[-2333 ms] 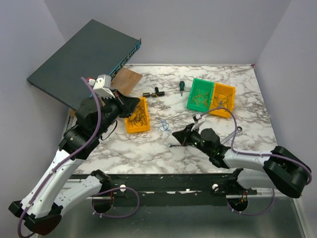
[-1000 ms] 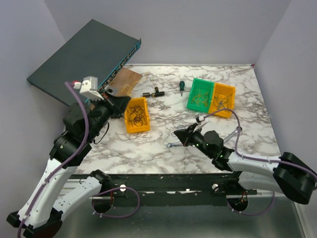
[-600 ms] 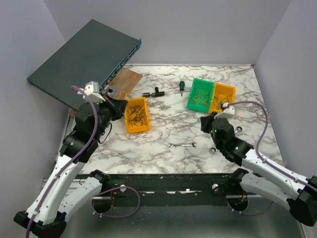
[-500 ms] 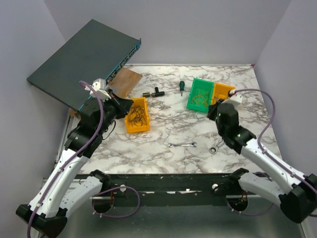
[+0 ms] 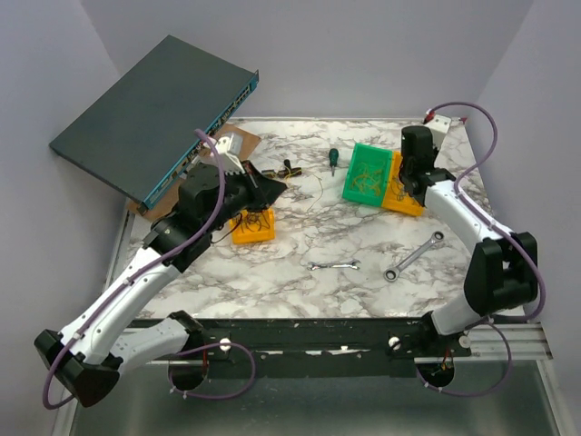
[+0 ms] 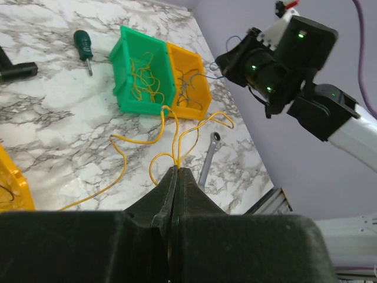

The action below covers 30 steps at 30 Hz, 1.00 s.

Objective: Untangle the cables

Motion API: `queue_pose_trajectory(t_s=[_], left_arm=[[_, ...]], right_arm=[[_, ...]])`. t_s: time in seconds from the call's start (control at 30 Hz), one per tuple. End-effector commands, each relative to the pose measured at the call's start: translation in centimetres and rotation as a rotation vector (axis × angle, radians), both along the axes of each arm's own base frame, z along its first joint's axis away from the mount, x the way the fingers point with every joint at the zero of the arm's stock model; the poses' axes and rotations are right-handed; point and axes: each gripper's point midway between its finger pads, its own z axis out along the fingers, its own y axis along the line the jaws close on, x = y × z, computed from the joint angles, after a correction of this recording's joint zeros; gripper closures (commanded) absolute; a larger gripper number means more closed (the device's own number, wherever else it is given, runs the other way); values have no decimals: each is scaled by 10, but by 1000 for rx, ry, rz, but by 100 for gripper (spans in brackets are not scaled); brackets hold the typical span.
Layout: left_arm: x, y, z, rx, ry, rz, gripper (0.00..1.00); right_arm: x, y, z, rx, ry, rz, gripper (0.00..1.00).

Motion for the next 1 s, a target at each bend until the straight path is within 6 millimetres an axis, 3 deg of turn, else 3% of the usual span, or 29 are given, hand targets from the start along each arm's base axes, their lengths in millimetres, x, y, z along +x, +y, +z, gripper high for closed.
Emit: queue_pose_trajectory(t_s=[0.0,0.17,0.2,0.27,0.3,0.37,0.53,0.8,0.97], left_arm=[[2,-25,16,-13,-47,-87,100],[17,-46,16,-12,-37,-110,100],[21,-51,17,-11,-35,-115,100],[29,-61,16,-10,-27,-128,100],[33,-67,13,-8,-21,-135,100],[42,-79,10,-7,-8,-149,100],[65,-113,7,-11,15,-194,100],[101,-177,1,-77,58,-288,100],[112,-217,12,-214,34,-417,100]], right_arm=[[15,-26,-25,-88,78,-55,99],[38,-28,-70,-36,158,-28,96],[43,-26,-79,-13,182,-7,89],[49,-19,-87,39,205,22,46],[51,-16,-87,58,202,37,30],[55,-7,-81,104,180,77,23],[53,-7,-53,149,151,110,19],[20,-18,-2,206,49,162,10],[1,-25,31,213,-26,164,10]])
